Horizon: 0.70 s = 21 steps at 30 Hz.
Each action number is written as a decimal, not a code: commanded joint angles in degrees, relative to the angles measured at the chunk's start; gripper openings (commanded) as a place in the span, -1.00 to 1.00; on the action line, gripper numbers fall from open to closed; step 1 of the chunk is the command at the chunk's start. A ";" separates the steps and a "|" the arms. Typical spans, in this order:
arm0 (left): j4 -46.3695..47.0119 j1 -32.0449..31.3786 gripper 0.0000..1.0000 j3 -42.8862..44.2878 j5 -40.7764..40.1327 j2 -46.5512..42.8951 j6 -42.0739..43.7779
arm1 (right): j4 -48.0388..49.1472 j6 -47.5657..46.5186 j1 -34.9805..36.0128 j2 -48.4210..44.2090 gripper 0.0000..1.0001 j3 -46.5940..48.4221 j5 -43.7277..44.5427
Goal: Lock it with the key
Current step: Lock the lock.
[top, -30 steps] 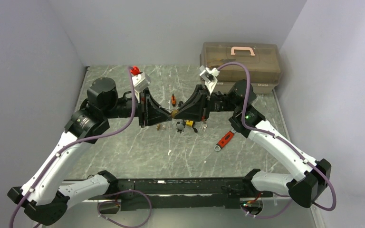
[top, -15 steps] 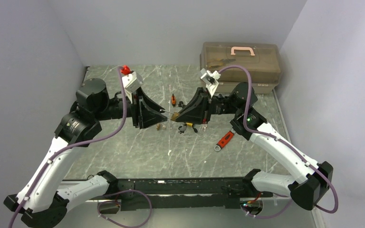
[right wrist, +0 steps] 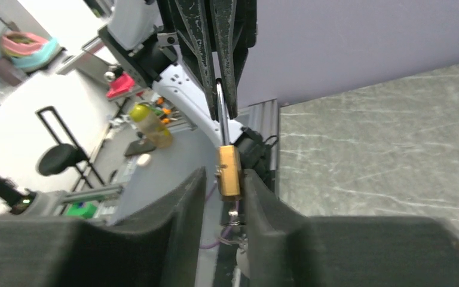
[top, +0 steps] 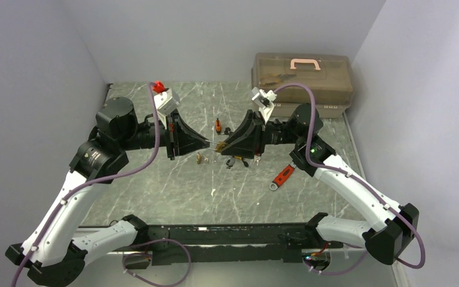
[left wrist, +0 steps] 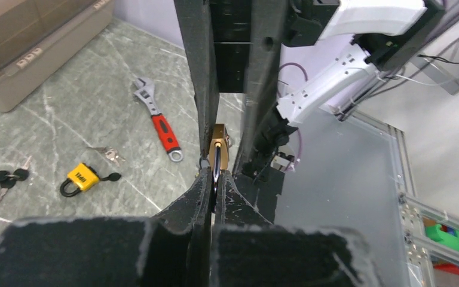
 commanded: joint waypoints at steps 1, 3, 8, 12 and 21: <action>0.45 0.57 -1.00 1.73 -3.19 -0.45 -0.18 | 0.22 -2.35 0.25 -2.36 -0.05 -1.37 3.09; -0.09 1.00 -1.00 2.31 -4.97 -1.07 -0.13 | -0.19 -3.21 0.22 -3.25 0.27 -2.81 4.84; -1.67 1.50 -1.00 3.13 -5.58 -1.73 -0.04 | -3.23 -5.69 0.28 -4.50 0.40 -4.66 7.76; -2.08 1.55 -1.00 3.06 -5.66 -1.73 -0.34 | -3.48 -6.20 0.35 -4.28 0.29 -5.13 8.61; -2.63 1.78 -1.00 3.25 -6.09 -1.34 -0.23 | -5.67 -8.70 1.78 -1.85 -0.17 -1.99 9.86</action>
